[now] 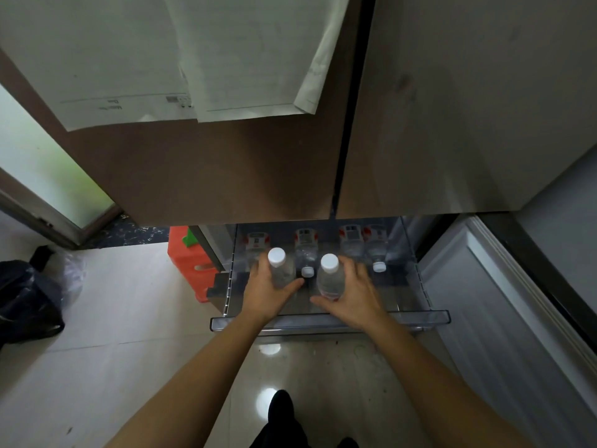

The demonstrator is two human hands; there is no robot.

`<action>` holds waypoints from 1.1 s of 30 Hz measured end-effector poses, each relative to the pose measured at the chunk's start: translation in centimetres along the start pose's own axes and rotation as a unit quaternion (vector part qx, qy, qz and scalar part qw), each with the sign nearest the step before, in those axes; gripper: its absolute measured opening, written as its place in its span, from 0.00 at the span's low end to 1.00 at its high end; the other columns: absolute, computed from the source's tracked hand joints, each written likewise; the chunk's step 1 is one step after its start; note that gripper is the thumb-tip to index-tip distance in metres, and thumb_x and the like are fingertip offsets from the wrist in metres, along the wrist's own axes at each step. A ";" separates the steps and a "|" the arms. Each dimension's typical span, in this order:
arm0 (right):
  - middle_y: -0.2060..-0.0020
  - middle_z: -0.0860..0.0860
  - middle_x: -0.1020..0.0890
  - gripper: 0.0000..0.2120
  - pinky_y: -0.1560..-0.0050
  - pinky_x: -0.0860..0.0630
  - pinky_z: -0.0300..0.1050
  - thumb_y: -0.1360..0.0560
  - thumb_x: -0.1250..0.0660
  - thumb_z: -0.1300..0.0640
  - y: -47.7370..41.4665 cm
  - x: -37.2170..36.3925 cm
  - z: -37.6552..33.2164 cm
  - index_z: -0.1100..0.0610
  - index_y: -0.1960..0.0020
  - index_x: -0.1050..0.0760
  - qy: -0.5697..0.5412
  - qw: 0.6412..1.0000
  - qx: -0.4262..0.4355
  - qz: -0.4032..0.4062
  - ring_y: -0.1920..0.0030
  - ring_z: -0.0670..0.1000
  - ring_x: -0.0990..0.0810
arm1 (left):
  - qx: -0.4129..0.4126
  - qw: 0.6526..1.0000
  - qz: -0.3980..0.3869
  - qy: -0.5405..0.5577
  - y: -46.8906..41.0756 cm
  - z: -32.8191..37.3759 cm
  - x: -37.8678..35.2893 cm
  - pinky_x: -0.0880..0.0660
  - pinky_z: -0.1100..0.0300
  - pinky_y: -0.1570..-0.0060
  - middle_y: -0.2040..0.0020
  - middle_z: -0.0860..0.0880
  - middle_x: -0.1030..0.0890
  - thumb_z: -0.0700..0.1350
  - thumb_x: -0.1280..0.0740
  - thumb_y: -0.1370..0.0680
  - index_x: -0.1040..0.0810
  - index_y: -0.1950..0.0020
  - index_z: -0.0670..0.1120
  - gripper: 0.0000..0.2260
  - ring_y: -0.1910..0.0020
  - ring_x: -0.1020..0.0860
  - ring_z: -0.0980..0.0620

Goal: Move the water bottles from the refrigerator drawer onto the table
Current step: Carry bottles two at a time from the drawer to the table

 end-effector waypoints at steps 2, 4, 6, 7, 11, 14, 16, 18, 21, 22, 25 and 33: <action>0.31 0.54 0.30 0.42 0.39 0.25 0.53 0.34 0.22 0.44 -0.1 -0.6 0.1 0.45 0.28 0.42 -0.011 1.000 0.008 0.004 0.34 0.57 0.26 | -0.005 1.000 -0.002 0.005 -0.1 0.1 -0.1 0.24 0.44 0.41 0.36 0.47 0.23 0.55 0.22 0.32 0.37 0.34 0.53 0.33 0.38 0.23 0.44; 0.31 0.53 0.27 0.41 0.40 0.24 0.54 0.32 0.22 0.47 -0.3 -0.9 0.1 0.45 0.28 0.42 -0.026 1.000 0.007 0.013 0.35 0.57 0.25 | -0.014 1.000 0.005 0.014 -0.1 -0.1 -0.1 0.23 0.45 0.42 0.39 0.49 0.21 0.54 0.23 0.30 0.37 0.35 0.55 0.31 0.40 0.22 0.46; 0.32 0.52 0.26 0.40 0.39 0.24 0.54 0.31 0.22 0.48 -0.6 -0.8 0.1 0.45 0.28 0.43 -0.052 0.998 -0.003 0.021 0.35 0.56 0.24 | -0.022 0.999 0.022 0.023 0.2 -0.3 0.0 0.22 0.46 0.43 0.42 0.51 0.21 0.54 0.24 0.30 0.36 0.38 0.57 0.28 0.43 0.21 0.47; 0.33 0.52 0.25 0.40 0.39 0.24 0.54 0.31 0.22 0.48 -0.6 -0.7 0.1 0.45 0.28 0.43 -0.071 0.997 -0.014 0.028 0.36 0.56 0.24 | -0.022 0.999 0.038 0.029 0.4 -0.3 0.0 0.22 0.49 0.45 0.43 0.51 0.20 0.54 0.24 0.30 0.36 0.39 0.58 0.26 0.44 0.21 0.48; 0.35 0.52 0.24 0.39 0.40 0.24 0.52 0.31 0.21 0.51 0.0 0.3 0.3 0.46 0.29 0.42 -0.137 0.987 -0.041 0.069 0.37 0.57 0.23 | -0.020 0.990 0.116 0.072 1.5 0.7 0.9 0.27 0.58 0.49 0.50 0.56 0.22 0.50 0.24 0.30 0.37 0.42 0.61 0.25 0.48 0.21 0.50; 0.36 0.51 0.23 0.38 0.40 0.24 0.52 0.32 0.20 0.51 1.1 1.8 -0.2 0.44 0.30 0.39 -0.150 0.983 -0.009 0.102 0.37 0.55 0.24 | -0.054 0.983 0.151 0.086 2.7 2.0 2.6 0.25 0.57 0.47 0.49 0.58 0.22 0.48 0.24 0.30 0.36 0.41 0.64 0.27 0.48 0.22 0.53; 0.35 0.49 0.23 0.38 0.41 0.24 0.49 0.33 0.20 0.51 2.0 2.9 -1.0 0.42 0.30 0.37 -0.155 0.981 0.022 0.118 0.37 0.54 0.25 | -0.069 0.976 0.180 0.097 4.0 3.1 4.2 0.25 0.57 0.44 0.46 0.58 0.22 0.50 0.23 0.29 0.33 0.38 0.60 0.25 0.45 0.22 0.54; 0.35 0.48 0.24 0.38 0.44 0.25 0.46 0.33 0.20 0.50 3.0 4.1 -2.1 0.38 0.30 0.37 -0.160 0.977 0.066 0.123 0.37 0.53 0.25 | -0.084 0.965 0.223 0.108 5.9 4.1 5.9 0.25 0.56 0.40 0.40 0.57 0.23 0.54 0.23 0.30 0.32 0.36 0.60 0.27 0.41 0.23 0.56; 0.33 0.46 0.25 0.39 0.45 0.26 0.44 0.31 0.22 0.46 4.6 4.8 -3.9 0.33 0.29 0.40 -0.146 0.971 0.145 0.119 0.37 0.50 0.25 | -0.088 0.944 0.294 0.119 9.9 5.3 8.4 0.25 0.58 0.39 0.39 0.57 0.25 0.51 0.22 0.30 0.35 0.36 0.61 0.30 0.40 0.24 0.56; 0.32 0.45 0.26 0.40 0.44 0.26 0.45 0.31 0.22 0.45 5.0 4.7 -4.6 0.33 0.27 0.42 -0.138 0.969 0.169 0.115 0.36 0.50 0.26 | -0.082 0.937 0.316 0.120 11.4 5.4 9.2 0.24 0.56 0.40 0.40 0.56 0.23 0.51 0.22 0.30 0.34 0.35 0.59 0.30 0.41 0.23 0.55; 0.32 0.48 0.25 0.42 0.44 0.25 0.48 0.31 0.23 0.44 6.3 3.6 -7.7 0.36 0.26 0.44 -0.128 0.963 0.217 0.100 0.35 0.55 0.25 | -0.062 0.916 0.384 0.099 16.0 4.5 12.0 0.21 0.46 0.45 0.42 0.57 0.22 0.56 0.23 0.30 0.35 0.33 0.54 0.32 0.45 0.21 0.52; 0.33 0.50 0.24 0.44 0.43 0.23 0.55 0.34 0.29 0.32 13.4 -3.8 -19.1 0.42 0.24 0.43 -0.145 0.929 0.339 0.039 0.38 0.58 0.22 | -0.011 0.854 0.519 0.032 29.7 -1.2 20.2 0.21 0.47 0.50 0.45 0.60 0.20 0.62 0.27 0.33 0.30 0.35 0.59 0.28 0.48 0.20 0.56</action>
Point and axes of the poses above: each hand's wrist, its own y-axis away from the middle knuckle, its own x-axis out of the back of the hand, z = x × y, the point moved 1 cm from there along -y, towards the middle knuckle
